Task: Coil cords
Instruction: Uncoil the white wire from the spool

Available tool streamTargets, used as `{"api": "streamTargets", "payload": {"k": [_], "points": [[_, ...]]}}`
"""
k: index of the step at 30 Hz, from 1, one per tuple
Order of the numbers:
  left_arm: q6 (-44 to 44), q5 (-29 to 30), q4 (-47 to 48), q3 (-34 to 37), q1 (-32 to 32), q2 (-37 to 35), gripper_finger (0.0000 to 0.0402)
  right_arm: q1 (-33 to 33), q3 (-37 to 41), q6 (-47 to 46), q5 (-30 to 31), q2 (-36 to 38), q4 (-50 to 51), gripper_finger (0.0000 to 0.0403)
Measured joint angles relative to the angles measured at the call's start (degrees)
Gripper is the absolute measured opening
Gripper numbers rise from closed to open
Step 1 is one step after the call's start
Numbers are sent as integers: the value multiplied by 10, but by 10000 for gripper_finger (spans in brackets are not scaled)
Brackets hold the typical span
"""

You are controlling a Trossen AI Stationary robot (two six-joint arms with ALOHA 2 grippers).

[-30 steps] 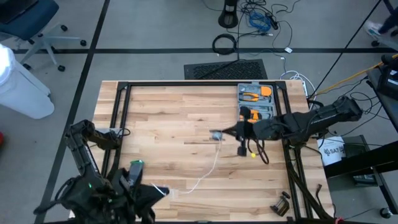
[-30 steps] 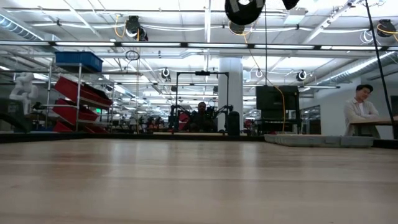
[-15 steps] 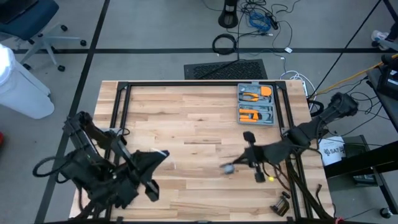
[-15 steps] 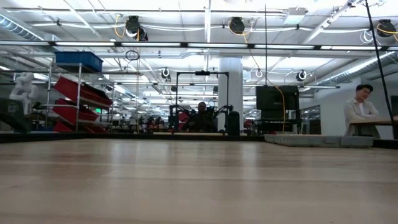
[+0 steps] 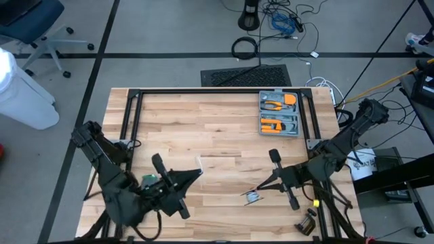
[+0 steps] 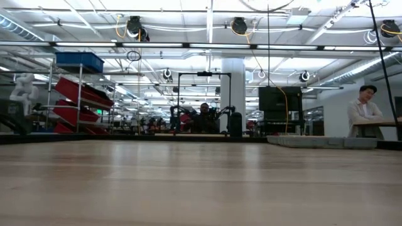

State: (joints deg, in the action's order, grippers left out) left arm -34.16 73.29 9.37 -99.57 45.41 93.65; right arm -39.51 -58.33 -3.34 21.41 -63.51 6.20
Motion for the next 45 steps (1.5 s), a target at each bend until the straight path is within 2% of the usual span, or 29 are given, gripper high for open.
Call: {"api": "streamTargets", "payload": {"k": [4,8,12,15,19,25,30,32,38,45], "points": [[116,-45,80,0,0,0,6,0,0,19,20,5,-17,0],[178,-121,111,0,0,0,51,2,0,37,44,13,-17,0],[206,-130,113,0,0,4,115,10,-1,52,58,26,-17,0],[227,-131,116,0,0,5,148,23,-1,60,58,42,-23,0],[254,-131,124,0,0,5,165,46,-1,67,59,62,-42,0],[285,-131,130,0,-2,5,167,66,-1,75,59,80,-52,0],[356,-132,55,22,-33,21,167,67,-1,70,66,74,-55,0],[365,-154,25,31,-49,39,167,67,-1,70,85,66,-61,0],[368,-212,-82,33,-80,109,167,64,-1,68,88,45,-63,0],[372,-198,-255,33,-96,205,167,64,-1,65,89,44,-65,0]]}}
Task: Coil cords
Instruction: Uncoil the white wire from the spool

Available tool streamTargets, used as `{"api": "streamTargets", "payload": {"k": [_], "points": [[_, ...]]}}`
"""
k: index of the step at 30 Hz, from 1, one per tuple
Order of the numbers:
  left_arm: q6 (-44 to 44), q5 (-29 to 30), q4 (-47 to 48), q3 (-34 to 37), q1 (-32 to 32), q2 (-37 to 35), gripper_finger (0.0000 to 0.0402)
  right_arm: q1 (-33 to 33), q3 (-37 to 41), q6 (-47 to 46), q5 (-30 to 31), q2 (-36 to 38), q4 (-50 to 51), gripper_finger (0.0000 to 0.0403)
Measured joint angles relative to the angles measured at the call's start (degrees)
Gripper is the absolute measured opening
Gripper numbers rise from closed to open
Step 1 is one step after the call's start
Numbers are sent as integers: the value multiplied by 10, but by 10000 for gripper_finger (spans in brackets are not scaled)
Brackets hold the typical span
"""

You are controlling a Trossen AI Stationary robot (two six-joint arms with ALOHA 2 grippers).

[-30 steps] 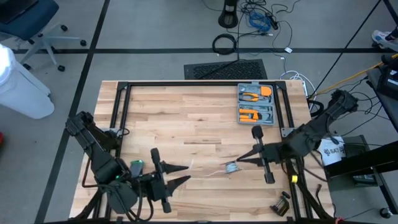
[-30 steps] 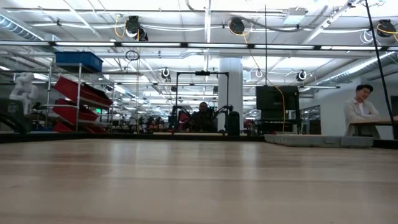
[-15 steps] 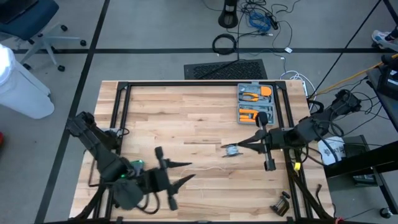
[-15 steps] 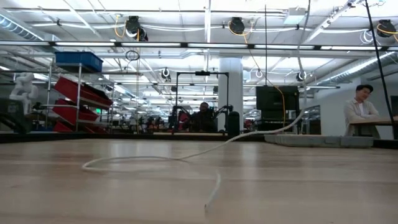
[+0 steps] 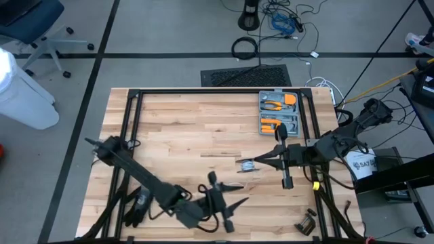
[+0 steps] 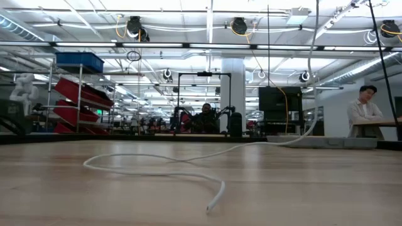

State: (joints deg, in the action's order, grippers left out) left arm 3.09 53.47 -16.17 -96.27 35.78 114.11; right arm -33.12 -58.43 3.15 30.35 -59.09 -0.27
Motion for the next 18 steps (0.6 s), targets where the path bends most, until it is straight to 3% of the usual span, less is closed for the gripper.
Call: {"api": "streamTargets", "payload": {"k": [8,12,18], "points": [[-166,82,-261,0,2,102,167,0,0,-5,0,0,6,0],[-236,95,-371,0,-9,137,167,0,0,-8,0,0,9,0],[-259,72,-420,0,-39,147,167,0,0,-20,0,0,21,0]]}}
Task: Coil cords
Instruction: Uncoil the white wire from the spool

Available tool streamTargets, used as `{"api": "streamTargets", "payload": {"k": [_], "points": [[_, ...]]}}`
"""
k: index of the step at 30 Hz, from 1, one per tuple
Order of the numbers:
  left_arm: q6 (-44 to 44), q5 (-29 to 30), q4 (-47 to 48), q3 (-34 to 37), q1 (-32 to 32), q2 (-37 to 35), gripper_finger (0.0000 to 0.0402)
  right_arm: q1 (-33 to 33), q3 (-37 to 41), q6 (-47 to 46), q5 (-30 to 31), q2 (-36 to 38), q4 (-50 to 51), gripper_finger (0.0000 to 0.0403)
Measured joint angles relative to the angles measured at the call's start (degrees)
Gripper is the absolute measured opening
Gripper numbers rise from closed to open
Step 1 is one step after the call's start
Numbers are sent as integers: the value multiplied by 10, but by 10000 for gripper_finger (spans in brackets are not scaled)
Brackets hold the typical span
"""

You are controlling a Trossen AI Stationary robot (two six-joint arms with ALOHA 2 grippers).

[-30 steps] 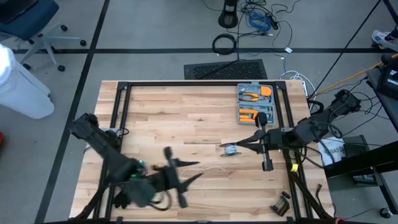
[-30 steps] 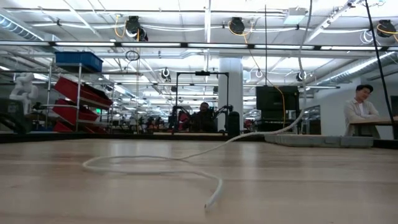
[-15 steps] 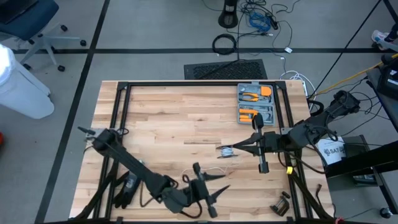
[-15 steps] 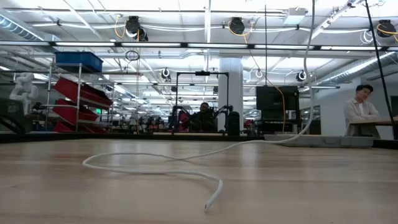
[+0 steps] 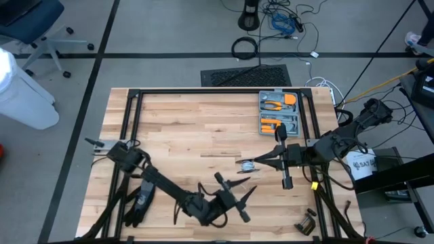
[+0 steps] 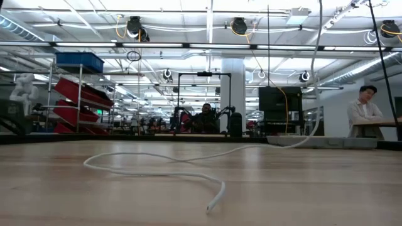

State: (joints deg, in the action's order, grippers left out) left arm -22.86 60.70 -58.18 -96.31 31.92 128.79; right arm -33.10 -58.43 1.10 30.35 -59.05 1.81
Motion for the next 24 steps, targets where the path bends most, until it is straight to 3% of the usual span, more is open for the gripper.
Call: {"api": "streamTargets", "payload": {"k": [19,24], "points": [[0,-87,1,-11,-46,1,164,0,0,0,0,-1,0,0],[0,-87,1,-11,-47,1,124,0,0,-2,2,-1,1,0]]}}
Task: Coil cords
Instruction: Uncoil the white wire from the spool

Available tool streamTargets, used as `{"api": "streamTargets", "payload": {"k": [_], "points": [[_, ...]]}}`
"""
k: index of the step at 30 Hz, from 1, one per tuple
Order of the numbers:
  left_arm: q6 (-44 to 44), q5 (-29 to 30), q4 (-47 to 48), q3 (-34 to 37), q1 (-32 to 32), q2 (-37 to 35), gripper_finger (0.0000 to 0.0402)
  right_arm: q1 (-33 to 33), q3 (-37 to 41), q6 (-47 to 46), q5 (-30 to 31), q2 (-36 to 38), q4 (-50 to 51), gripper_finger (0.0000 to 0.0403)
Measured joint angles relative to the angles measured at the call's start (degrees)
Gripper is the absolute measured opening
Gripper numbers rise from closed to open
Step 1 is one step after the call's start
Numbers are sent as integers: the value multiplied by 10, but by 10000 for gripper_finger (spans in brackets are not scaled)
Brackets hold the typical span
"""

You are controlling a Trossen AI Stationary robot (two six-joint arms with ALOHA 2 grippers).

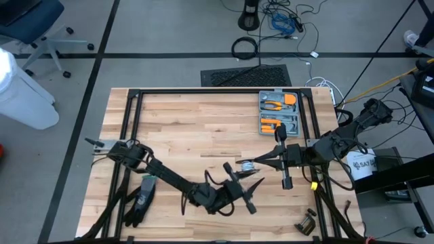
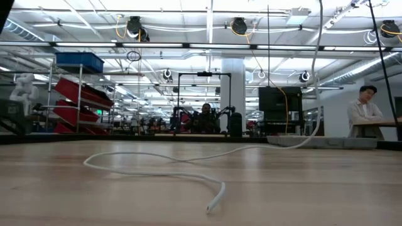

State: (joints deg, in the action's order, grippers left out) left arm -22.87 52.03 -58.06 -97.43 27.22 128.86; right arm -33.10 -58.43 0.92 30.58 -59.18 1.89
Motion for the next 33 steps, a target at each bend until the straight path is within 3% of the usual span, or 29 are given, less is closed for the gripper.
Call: {"api": "streamTargets", "payload": {"k": [7,13,19,24,29,33], "points": [[0,-20,0,0,3,0,12,0,0,-15,33,-5,12,0],[-5,-21,-3,-5,20,-2,7,0,0,-1,94,-14,10,0],[-113,-15,-2,-60,46,-3,3,6,0,-15,116,-20,52,0],[-263,64,0,-120,69,-5,2,12,0,-47,119,-20,95,0],[-406,198,0,-176,92,-5,2,12,0,-63,114,-20,118,0],[-473,256,0,-195,103,-6,1,12,0,-87,73,-19,129,0]]}}
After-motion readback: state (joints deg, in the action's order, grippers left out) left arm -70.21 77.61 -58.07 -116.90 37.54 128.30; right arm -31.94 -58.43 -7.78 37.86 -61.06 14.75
